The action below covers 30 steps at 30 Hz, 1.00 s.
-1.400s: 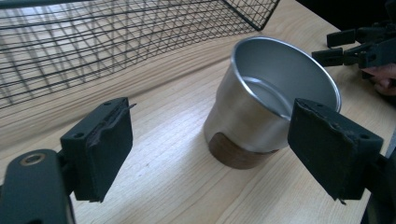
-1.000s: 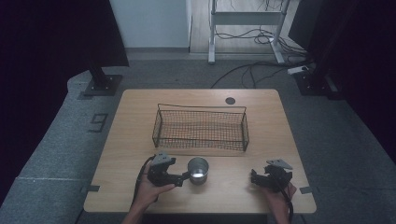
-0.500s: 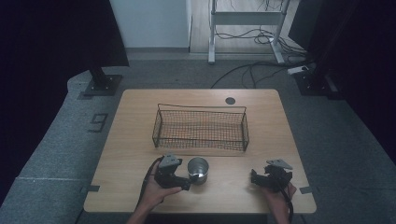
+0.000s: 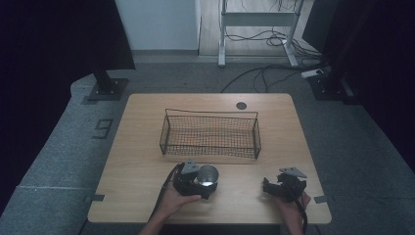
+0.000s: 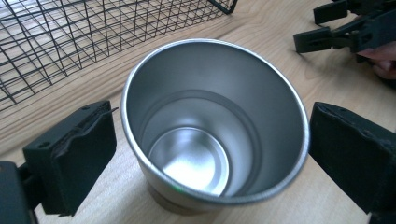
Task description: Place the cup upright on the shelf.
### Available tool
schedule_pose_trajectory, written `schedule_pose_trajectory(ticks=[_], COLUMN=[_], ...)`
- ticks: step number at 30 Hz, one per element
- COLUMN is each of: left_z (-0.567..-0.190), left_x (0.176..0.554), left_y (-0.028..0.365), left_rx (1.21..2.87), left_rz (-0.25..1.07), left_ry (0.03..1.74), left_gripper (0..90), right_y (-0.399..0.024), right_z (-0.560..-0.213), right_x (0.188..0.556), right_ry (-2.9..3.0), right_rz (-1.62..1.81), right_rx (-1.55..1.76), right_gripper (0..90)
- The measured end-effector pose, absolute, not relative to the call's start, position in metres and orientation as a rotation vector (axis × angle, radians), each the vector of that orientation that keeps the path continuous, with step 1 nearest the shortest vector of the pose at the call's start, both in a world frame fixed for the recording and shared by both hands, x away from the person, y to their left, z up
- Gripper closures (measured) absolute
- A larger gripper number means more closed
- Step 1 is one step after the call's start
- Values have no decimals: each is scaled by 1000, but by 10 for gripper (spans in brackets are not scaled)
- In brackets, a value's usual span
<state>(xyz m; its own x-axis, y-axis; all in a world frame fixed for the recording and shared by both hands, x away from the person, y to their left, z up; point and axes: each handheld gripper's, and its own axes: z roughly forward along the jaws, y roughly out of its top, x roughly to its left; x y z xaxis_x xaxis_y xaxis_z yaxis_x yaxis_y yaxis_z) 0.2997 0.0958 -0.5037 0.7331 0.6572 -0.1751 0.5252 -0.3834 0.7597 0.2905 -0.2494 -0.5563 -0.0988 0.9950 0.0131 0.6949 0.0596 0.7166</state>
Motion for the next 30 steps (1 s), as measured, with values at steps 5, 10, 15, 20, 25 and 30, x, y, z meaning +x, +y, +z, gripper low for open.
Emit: schedule_pose_trajectory(ticks=[5, 10, 15, 20, 25, 30], left_z=[-506, -508, -510, -510, -507, -501], left_x=[302, 303, 303, 303, 302, 301], left_y=[89, 80, 78, 80, 83, 90], left_rx=[2079, 2086, 2089, 2090, 2080, 2060], left_rz=[201, 234, 266, 265, 227, 243], left_ry=[896, 888, 886, 870, 855, 852], left_gripper=[30, 72, 136, 141, 142, 142], right_y=[-249, -249, -249, -249, -249, -249], right_z=[-556, -556, -556, -556, -556, -556], right_x=[291, 291, 291, 291, 291, 291], right_ry=[1848, 1848, 1848, 1848, 1848, 1848], right_rz=[793, 793, 793, 793, 793, 793], right_rx=[1683, 1683, 1683, 1683, 1683, 1683], right_gripper=[10, 10, 10, 10, 10, 10])
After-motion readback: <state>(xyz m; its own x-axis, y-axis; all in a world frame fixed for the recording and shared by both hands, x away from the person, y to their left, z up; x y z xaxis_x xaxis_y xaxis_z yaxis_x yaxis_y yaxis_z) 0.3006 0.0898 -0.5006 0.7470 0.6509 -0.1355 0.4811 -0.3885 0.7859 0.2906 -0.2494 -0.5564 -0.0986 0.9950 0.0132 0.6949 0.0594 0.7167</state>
